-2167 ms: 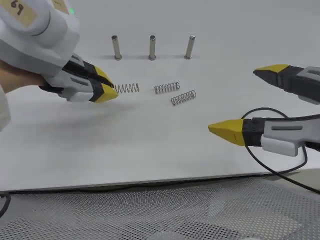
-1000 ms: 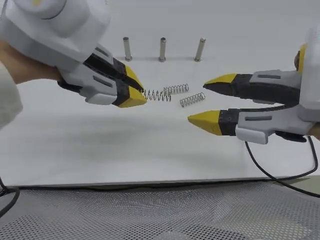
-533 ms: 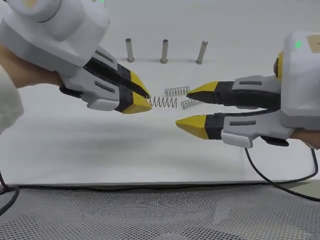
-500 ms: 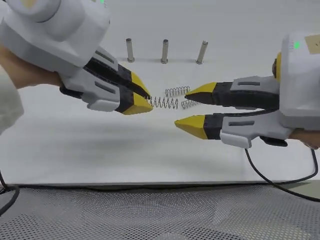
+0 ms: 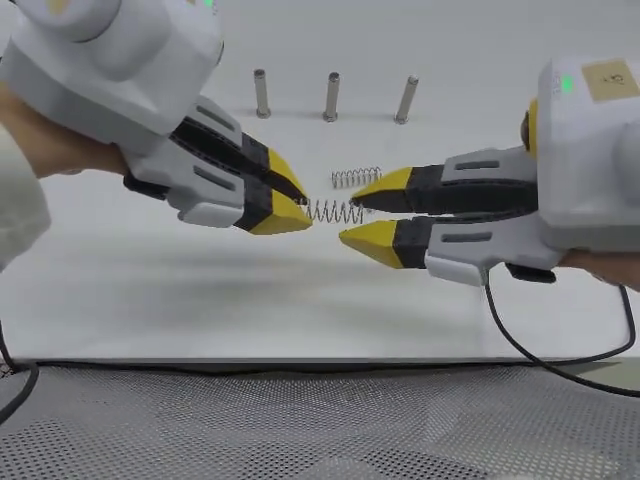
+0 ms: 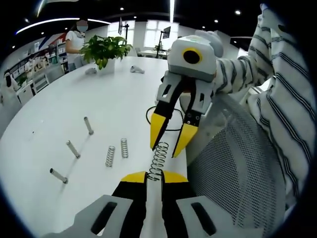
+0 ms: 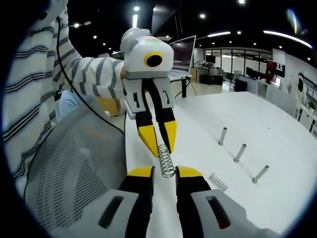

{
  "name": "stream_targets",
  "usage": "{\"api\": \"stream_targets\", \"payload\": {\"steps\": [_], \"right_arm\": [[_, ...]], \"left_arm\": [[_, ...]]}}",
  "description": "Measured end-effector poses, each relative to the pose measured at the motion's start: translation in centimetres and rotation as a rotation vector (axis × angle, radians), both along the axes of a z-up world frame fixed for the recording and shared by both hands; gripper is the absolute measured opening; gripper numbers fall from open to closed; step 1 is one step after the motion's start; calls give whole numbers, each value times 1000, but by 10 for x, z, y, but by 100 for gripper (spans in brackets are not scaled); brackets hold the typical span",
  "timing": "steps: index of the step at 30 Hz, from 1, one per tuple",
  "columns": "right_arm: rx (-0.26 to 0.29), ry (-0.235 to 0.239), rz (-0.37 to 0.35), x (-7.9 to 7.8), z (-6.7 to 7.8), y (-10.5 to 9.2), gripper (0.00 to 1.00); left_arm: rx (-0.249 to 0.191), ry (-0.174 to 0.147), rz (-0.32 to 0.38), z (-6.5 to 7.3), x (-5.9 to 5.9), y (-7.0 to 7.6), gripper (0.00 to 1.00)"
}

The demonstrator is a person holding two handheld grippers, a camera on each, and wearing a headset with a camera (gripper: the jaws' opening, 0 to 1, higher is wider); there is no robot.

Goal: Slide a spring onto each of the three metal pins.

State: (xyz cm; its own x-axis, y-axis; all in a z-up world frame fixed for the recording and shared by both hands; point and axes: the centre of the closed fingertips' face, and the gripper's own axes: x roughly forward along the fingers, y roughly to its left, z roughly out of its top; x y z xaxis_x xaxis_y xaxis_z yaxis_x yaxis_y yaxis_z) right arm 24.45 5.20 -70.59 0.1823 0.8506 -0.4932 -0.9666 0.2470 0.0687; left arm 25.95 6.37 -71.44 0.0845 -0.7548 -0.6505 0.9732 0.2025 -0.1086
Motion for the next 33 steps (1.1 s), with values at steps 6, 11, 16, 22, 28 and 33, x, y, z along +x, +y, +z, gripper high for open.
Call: {"api": "stream_targets", "payload": {"steps": [6,11,16,22,28,33], "right_arm": [[-25,-12,15,1,-2,0,9],[-41,-14,48,-2,-4,2,9],[-81,-47,114,-4,-4,3,8],[-116,-52,156,-3,-4,3,8],[-149,-18,173,-1,-1,1,8],[-178,-16,208,-4,1,-2,8]], "left_arm": [[-8,18,6,-1,-4,-1,3],[-13,27,8,-3,-6,0,3],[-19,29,11,-5,-10,0,3],[-33,32,20,-4,-12,0,3],[-45,18,19,-4,-15,-4,3],[-64,1,7,-5,-17,-11,3]]}}
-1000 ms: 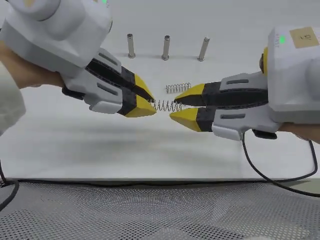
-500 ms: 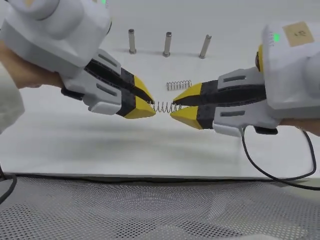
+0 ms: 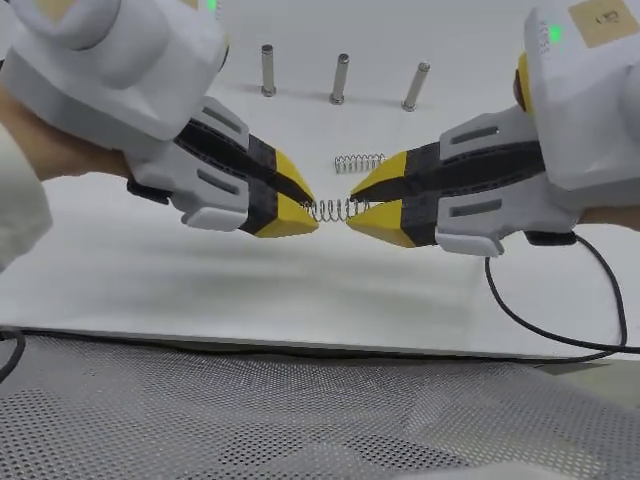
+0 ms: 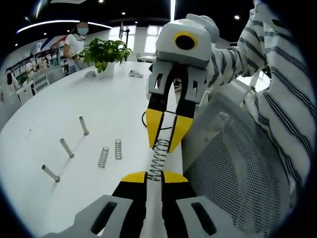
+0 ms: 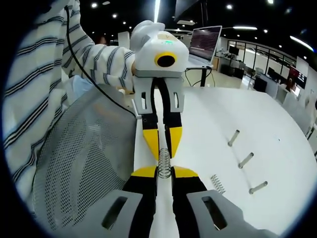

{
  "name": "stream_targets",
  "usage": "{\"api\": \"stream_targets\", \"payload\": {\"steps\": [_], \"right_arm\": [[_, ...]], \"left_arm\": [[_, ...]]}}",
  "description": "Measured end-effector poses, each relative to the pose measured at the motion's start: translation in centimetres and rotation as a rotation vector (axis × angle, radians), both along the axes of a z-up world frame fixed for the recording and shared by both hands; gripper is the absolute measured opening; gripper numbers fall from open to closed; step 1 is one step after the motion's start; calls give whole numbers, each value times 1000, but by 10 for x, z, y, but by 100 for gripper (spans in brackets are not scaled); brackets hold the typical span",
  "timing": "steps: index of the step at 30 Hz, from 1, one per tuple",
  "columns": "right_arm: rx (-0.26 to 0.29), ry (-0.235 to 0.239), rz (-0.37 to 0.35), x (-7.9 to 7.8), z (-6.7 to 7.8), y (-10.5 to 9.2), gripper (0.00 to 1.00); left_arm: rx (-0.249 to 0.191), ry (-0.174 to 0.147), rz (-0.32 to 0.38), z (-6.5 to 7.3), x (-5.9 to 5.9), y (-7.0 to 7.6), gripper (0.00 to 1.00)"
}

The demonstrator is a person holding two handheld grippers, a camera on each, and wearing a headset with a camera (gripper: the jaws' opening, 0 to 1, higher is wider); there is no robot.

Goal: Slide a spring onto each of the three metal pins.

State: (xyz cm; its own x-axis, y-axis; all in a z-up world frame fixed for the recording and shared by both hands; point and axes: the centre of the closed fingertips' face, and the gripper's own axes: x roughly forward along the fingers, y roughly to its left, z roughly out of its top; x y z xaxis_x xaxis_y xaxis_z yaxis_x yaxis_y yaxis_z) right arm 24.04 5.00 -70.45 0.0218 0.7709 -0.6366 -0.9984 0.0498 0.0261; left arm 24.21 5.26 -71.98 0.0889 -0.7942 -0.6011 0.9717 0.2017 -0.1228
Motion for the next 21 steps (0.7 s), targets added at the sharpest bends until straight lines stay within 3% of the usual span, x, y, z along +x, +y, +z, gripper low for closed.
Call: {"api": "stream_targets", "payload": {"steps": [5,12,21], "right_arm": [[-39,-23,31,0,6,-4,8],[-122,-33,53,-1,15,-10,7],[-192,-50,65,-3,25,-16,7]], "left_arm": [[-34,-23,3,2,3,-8,3],[-63,-107,-45,4,2,-20,2],[-120,-162,-52,9,6,-31,2]]}}
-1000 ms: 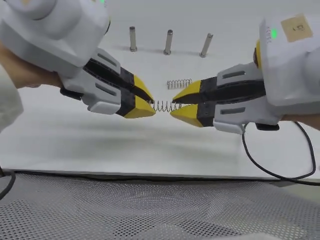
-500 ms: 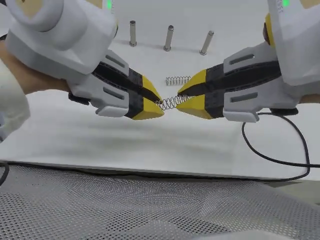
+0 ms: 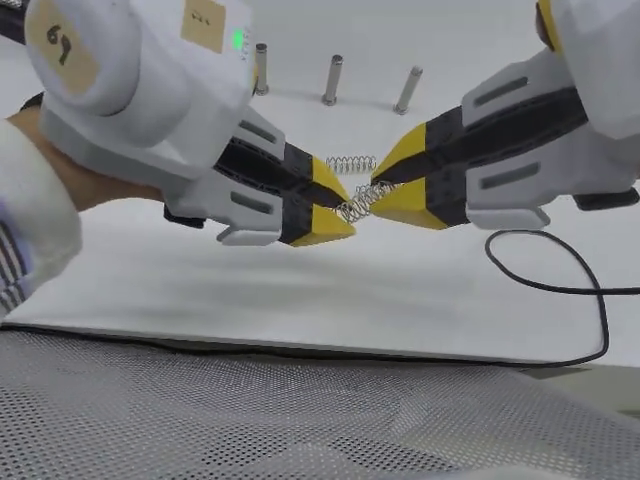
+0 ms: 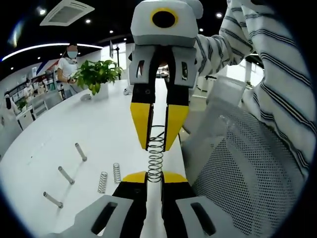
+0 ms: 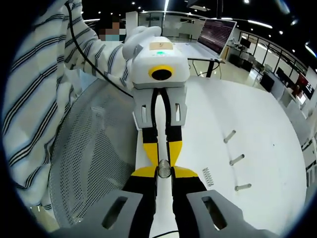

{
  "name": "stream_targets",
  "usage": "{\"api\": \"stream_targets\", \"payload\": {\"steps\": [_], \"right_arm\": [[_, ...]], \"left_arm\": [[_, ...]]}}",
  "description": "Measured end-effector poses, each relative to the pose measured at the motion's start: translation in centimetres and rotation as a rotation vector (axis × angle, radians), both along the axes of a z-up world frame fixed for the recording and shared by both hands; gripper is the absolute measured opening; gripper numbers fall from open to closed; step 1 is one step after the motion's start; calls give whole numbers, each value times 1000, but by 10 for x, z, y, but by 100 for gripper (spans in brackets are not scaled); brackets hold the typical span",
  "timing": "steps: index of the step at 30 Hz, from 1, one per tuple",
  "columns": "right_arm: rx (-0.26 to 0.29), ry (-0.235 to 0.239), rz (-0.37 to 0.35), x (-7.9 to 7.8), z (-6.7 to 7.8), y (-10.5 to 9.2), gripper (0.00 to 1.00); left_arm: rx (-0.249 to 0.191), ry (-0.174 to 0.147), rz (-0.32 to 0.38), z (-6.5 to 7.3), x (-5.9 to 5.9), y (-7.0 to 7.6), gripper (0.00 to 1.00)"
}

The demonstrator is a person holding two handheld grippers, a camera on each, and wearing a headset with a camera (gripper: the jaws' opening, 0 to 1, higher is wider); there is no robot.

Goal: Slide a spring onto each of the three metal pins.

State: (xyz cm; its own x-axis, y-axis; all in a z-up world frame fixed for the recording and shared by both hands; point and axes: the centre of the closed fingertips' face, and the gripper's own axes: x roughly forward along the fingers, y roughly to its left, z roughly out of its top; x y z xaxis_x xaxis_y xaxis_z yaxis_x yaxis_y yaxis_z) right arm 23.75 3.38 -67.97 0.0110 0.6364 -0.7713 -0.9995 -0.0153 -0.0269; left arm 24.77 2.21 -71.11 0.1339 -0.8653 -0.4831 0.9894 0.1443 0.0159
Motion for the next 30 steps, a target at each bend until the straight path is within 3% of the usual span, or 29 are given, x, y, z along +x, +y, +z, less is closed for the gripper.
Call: {"api": "stream_targets", "payload": {"steps": [3,14,30], "right_arm": [[-19,-6,7,0,0,-2,7],[-53,-27,19,-1,-1,-8,7],[-83,-40,70,-3,-5,-8,8]], "left_arm": [[-7,-51,-21,1,0,-4,2],[-31,-79,-19,-3,0,-12,2],[-55,-65,13,-3,-1,-11,2]]}}
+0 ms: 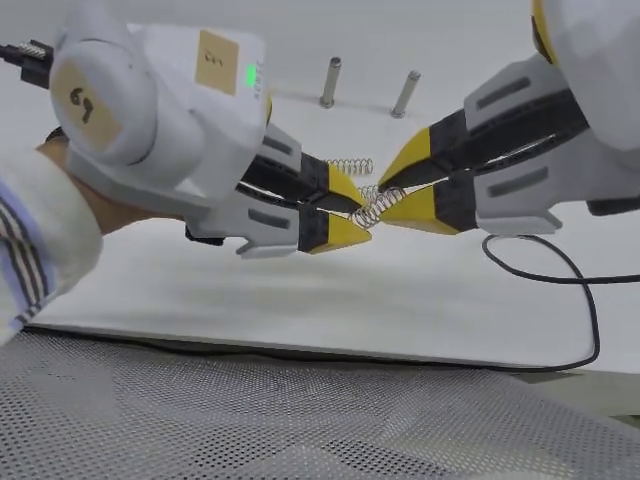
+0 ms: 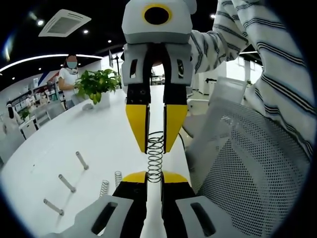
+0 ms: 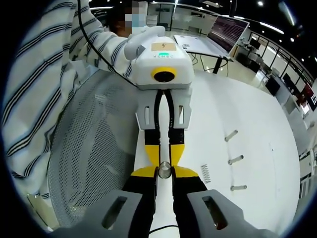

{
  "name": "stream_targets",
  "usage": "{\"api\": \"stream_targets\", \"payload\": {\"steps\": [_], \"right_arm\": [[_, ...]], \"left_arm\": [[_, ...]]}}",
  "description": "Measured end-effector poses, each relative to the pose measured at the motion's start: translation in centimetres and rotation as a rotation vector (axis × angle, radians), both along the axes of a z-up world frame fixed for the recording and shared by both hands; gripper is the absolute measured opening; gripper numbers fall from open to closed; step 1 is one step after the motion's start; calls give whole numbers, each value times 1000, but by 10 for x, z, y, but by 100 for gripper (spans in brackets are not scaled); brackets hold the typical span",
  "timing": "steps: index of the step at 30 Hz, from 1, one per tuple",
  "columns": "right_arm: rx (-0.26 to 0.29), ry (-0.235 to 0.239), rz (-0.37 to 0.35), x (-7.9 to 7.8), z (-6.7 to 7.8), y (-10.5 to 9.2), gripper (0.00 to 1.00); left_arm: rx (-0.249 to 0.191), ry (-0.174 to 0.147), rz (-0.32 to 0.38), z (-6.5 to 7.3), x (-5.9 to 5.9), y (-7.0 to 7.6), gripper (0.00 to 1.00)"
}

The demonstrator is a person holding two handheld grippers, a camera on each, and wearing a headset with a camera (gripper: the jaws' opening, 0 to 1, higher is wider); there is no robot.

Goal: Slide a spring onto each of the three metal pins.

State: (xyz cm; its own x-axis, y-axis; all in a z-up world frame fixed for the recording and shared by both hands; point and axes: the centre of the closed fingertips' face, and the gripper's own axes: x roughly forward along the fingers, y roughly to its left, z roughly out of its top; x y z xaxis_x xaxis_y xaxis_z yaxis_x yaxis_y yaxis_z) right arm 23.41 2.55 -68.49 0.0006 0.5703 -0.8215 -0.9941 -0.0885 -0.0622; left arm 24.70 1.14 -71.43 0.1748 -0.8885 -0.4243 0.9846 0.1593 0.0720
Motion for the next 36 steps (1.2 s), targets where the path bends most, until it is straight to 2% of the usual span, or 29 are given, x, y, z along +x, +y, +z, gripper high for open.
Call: {"api": "stream_targets", "payload": {"steps": [6,8,12,21,30,36], "right_arm": [[-15,-5,-3,1,-5,3,10],[-17,-12,3,0,-6,4,9],[-34,-31,21,2,-12,5,9],[-54,-40,45,0,-15,8,9],[-82,-28,44,3,-17,9,8],[-80,-7,25,5,-15,15,8]], "left_arm": [[-31,13,14,9,-1,-2,2],[-36,27,19,10,-1,-3,2],[-33,31,23,11,-2,-2,2],[-28,40,34,10,-3,0,2],[-34,40,42,9,-3,4,2],[-47,46,65,11,0,8,3]]}}
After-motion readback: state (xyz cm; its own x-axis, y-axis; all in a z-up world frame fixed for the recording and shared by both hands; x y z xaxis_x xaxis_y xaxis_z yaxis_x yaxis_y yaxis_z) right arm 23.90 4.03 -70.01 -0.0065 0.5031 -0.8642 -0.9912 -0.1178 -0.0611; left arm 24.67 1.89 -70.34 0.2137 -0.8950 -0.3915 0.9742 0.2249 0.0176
